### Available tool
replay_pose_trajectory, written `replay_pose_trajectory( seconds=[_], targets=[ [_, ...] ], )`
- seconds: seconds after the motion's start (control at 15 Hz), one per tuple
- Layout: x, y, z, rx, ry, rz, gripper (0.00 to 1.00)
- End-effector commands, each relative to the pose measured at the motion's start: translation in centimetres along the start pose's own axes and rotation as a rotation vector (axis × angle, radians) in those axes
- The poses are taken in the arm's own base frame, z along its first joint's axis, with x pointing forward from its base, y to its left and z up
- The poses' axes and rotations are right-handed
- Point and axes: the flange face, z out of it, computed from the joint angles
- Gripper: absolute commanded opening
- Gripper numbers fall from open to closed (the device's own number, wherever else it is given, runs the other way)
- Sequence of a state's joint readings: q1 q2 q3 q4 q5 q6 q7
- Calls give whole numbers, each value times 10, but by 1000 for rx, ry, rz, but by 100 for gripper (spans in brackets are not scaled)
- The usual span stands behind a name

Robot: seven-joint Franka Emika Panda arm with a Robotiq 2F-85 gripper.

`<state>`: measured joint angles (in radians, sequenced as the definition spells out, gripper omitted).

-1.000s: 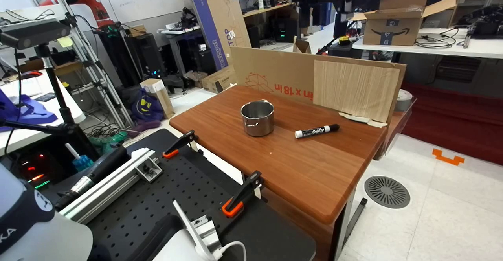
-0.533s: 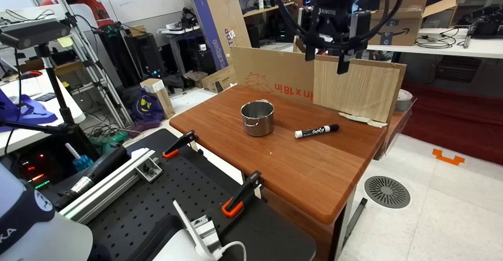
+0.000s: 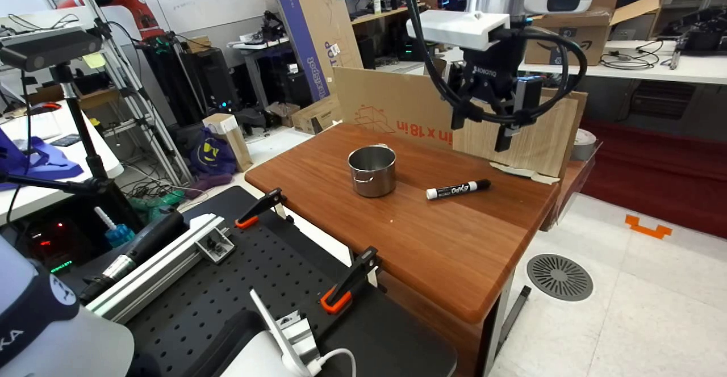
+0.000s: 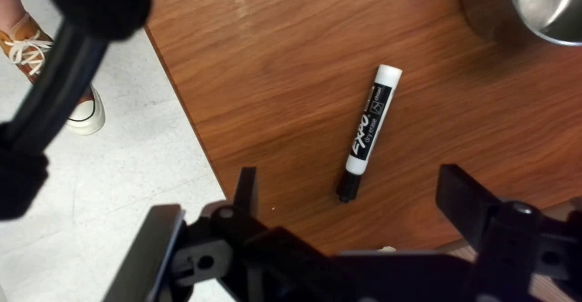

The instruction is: Put the marker in the pot

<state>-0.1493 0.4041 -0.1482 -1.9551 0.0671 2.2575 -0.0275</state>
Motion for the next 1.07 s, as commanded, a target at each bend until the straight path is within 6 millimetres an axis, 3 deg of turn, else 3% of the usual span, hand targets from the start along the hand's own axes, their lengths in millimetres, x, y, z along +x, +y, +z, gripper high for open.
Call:
replay_pose_trajectory(
  seconds=[0.0,0.6,1.0],
  targets=[
    [21,0,16,-18,-20,10,100],
    [52,-10,83,-37,-80,68,100],
    [65,-21,102,-50,-91,75,100]
  ],
)
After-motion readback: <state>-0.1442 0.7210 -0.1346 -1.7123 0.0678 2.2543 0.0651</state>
